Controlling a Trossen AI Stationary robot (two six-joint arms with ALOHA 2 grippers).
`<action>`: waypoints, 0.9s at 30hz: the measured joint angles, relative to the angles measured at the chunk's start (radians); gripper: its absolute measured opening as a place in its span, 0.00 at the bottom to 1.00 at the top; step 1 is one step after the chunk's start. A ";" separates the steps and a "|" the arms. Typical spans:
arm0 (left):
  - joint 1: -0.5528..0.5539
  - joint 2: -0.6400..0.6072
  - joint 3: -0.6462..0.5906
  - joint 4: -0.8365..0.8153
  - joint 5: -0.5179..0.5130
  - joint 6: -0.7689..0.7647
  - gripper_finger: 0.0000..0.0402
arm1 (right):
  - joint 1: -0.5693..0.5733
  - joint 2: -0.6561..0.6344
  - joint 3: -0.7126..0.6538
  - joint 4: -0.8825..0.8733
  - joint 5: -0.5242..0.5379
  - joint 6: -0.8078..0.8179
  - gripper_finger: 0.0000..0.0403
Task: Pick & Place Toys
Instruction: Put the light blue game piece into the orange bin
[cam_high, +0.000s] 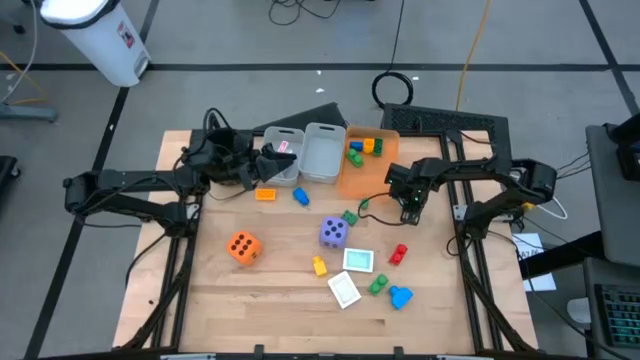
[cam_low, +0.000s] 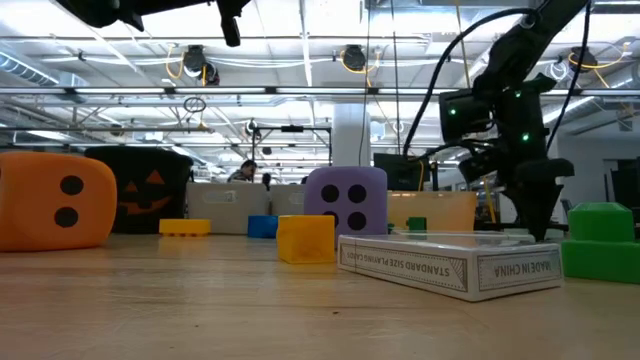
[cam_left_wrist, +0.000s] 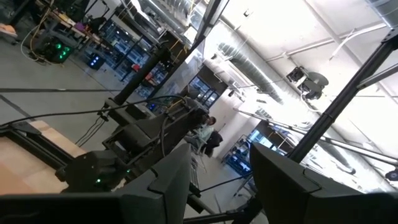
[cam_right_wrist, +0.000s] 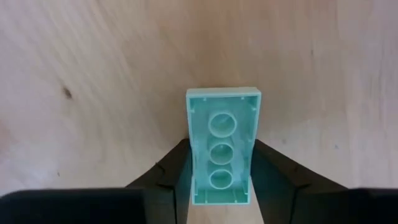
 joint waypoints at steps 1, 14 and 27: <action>0.000 0.000 0.000 0.000 0.000 0.000 0.42 | 0.000 -0.024 -0.001 -0.020 -0.009 0.007 0.29; 0.000 0.000 0.001 -0.011 -0.021 -0.014 0.42 | 0.090 -0.419 0.162 -0.178 -0.066 0.216 0.30; 0.000 0.086 0.262 -0.553 -0.043 0.067 0.42 | 0.316 -0.288 0.438 0.190 0.200 0.123 0.30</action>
